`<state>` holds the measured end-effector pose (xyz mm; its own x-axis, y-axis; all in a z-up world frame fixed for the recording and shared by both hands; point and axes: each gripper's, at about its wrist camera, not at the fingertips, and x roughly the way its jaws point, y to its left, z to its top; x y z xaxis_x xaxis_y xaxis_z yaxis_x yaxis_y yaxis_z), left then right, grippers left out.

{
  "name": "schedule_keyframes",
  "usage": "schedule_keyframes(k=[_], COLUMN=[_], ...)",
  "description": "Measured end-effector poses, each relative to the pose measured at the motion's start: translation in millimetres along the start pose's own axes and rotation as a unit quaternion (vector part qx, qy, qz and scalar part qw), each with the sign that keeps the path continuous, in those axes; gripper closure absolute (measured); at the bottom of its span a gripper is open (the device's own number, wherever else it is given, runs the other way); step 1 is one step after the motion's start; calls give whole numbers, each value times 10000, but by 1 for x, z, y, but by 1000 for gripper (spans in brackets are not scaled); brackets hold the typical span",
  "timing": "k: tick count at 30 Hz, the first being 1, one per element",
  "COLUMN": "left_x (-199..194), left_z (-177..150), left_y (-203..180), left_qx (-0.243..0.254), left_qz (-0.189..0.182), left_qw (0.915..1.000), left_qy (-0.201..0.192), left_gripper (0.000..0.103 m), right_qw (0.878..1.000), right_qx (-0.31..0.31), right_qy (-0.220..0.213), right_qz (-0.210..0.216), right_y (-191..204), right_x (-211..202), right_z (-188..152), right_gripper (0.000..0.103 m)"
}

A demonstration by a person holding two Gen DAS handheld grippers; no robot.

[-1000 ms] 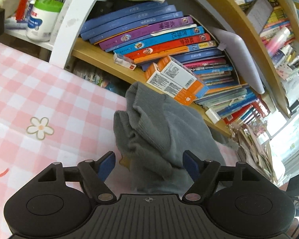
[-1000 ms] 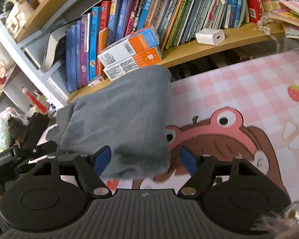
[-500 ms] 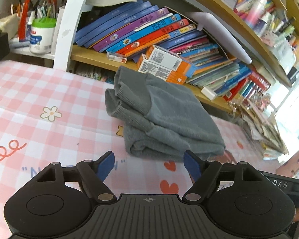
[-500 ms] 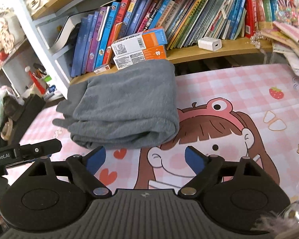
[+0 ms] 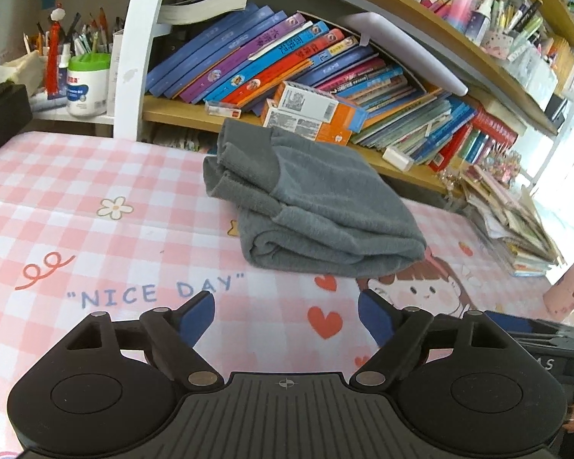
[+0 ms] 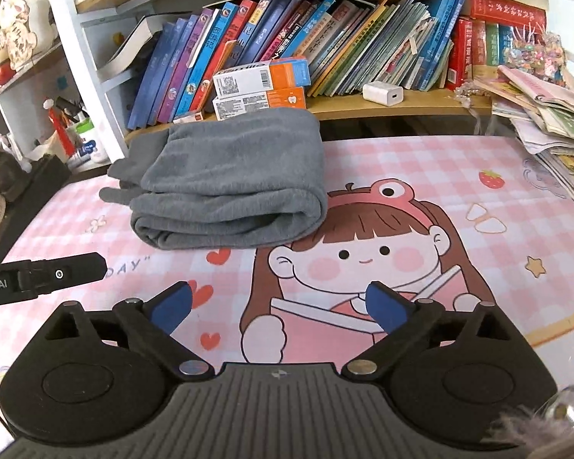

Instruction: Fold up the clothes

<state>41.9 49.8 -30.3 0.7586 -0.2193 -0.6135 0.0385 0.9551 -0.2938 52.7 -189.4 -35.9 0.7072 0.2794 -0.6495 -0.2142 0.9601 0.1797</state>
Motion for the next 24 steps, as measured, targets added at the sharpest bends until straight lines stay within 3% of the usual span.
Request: schedule_keyframes(k=[15,24], left_x=[-17,-17], left_z=[-16,-16], left_y=[-14,-12], left_qx=[399,310], left_qz=[407,436], left_qw=[9980,9982], left_qy=[-274,-263], left_gripper=[6,3], right_qw=[9993,9991], right_qx=[-81,-134], right_qy=[-10,26], right_qz=[-359,-397], right_y=[5,7], right_x=[-11,-13], right_z=[-14,-16], right_gripper=[2,0])
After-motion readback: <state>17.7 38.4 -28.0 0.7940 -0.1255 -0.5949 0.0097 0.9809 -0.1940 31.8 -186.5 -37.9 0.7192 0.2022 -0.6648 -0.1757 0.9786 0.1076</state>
